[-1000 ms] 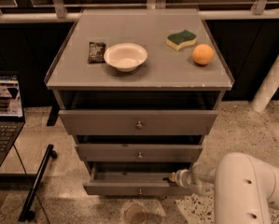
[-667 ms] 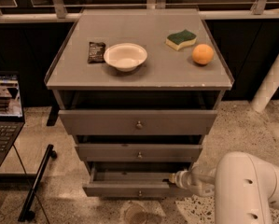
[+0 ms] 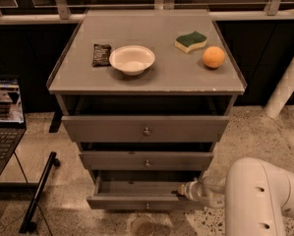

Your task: Open bottom drawer

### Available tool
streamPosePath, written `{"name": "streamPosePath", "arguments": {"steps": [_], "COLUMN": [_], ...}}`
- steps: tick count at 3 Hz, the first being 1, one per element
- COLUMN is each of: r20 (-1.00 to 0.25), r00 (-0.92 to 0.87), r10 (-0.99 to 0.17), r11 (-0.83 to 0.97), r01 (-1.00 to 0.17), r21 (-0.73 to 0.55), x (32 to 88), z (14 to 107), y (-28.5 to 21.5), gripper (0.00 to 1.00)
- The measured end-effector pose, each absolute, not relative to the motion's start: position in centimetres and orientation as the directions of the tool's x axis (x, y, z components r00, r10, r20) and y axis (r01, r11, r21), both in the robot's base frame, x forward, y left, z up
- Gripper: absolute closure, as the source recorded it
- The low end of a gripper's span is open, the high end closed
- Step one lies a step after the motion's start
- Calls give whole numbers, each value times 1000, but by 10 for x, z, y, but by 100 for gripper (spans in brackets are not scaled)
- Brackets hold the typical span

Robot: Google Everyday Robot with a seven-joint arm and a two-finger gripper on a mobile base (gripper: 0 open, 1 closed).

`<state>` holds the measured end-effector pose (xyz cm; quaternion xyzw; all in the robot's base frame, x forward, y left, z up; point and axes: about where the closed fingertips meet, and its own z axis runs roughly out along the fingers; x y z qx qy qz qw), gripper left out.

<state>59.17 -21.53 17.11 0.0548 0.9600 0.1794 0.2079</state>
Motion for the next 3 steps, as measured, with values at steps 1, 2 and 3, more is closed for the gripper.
{"name": "streamPosePath", "arguments": {"steps": [1, 2, 3], "r20": [-316, -316, -242], "r00": [-931, -931, -950], "r10": [183, 183, 199], "r11": [922, 922, 912], "r01": [50, 50, 89], "r21": [385, 385, 399], "x": [573, 573, 542], "z": [167, 172, 164], "y": [-208, -208, -217], "gripper": [100, 100, 100]}}
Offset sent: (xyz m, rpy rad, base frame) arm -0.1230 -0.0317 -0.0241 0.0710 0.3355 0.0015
